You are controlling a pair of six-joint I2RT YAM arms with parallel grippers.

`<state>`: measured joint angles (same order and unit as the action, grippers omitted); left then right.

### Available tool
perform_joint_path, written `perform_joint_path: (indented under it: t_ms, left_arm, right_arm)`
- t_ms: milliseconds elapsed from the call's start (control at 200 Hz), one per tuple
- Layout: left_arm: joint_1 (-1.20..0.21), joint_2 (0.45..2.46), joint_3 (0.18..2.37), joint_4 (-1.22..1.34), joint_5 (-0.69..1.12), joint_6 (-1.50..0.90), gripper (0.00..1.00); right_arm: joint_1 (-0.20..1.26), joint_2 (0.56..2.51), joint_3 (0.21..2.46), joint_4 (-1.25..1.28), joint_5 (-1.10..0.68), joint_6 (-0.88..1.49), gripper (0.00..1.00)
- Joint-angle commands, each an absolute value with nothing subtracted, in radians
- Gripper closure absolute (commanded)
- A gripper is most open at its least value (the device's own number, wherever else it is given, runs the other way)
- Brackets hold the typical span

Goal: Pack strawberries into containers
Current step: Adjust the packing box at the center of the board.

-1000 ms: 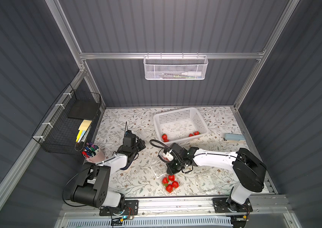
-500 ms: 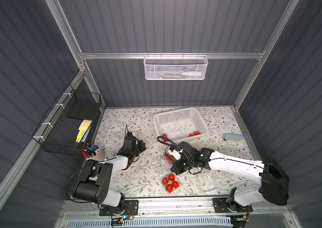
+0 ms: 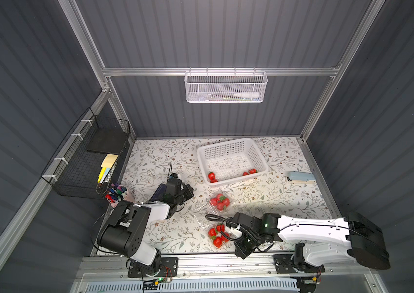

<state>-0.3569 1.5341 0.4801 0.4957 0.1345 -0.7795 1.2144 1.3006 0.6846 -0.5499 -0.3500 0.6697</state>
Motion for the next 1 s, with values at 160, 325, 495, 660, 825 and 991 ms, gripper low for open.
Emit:
perform_joint_path:
  t_ms: [160,325,495,660,825,991]
  left_arm:
    - [-0.360,1.585,0.472,0.531,0.122,-0.782,0.95]
    - [-0.364,1.606,0.474,0.523,0.115,-0.781,0.97]
    - [-0.373,1.611,0.463,0.530,0.120,-0.788,0.97]
    - [-0.377,1.618,0.443,0.536,0.127,-0.793,0.97]
    - [-0.377,1.604,0.415,0.528,0.137,-0.798,0.97]
    - [-0.380,1.548,0.390,0.513,0.153,-0.819,0.97]
  right_arm:
    - [1.172,1.349,0.630,-0.407,-0.209,0.699,1.00]
    - [1.142,1.404,0.663,-0.338,-0.218,0.674,1.00]
    - [1.097,1.426,0.662,-0.304,-0.239,0.654,1.00]
    - [1.043,1.432,0.681,-0.305,-0.251,0.611,1.00]
    - [0.996,1.465,0.728,-0.301,-0.273,0.567,1.00]
    - [0.982,1.489,0.738,-0.287,-0.299,0.564,1.00]
